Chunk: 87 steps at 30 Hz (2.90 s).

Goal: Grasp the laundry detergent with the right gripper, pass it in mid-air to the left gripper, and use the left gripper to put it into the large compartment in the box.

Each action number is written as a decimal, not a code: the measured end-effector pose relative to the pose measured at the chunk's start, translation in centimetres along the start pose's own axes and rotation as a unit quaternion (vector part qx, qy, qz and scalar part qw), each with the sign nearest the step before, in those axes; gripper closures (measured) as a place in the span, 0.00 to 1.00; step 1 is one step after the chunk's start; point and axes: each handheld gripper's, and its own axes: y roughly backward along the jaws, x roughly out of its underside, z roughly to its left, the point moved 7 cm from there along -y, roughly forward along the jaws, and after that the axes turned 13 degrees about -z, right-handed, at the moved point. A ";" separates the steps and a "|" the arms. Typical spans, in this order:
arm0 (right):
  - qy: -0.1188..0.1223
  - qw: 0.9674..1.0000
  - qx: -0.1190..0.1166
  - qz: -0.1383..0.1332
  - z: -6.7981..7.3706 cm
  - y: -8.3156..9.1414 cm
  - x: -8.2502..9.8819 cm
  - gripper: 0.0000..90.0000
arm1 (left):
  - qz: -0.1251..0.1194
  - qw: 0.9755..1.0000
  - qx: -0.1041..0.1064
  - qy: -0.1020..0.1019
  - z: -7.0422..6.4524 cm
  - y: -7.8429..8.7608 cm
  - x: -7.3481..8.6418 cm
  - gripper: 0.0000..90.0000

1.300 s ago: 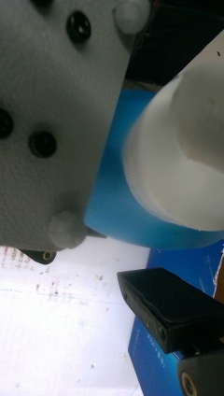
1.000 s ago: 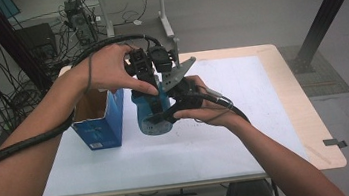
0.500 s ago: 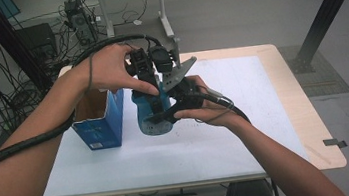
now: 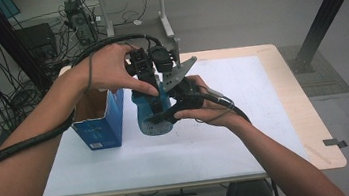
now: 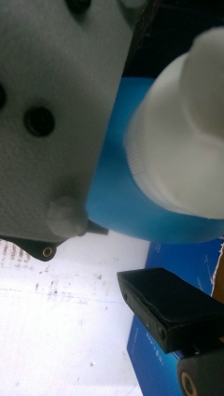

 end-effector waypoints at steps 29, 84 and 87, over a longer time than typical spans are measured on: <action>0.004 1.000 0.001 -0.003 0.1 0.1 -0.2 0.49 | 0.005 1.000 -0.005 0.000 -0.1 -0.1 0.1 0.07; 0.012 1.000 -0.002 -0.001 0.2 0.3 -0.1 0.48 | 0.012 1.000 0.005 -0.008 -0.5 -0.3 -0.1 0.39; 0.012 1.000 -0.002 0.000 0.2 0.3 -0.1 0.48 | 0.011 1.000 0.006 -0.008 -0.5 -0.4 -0.1 0.39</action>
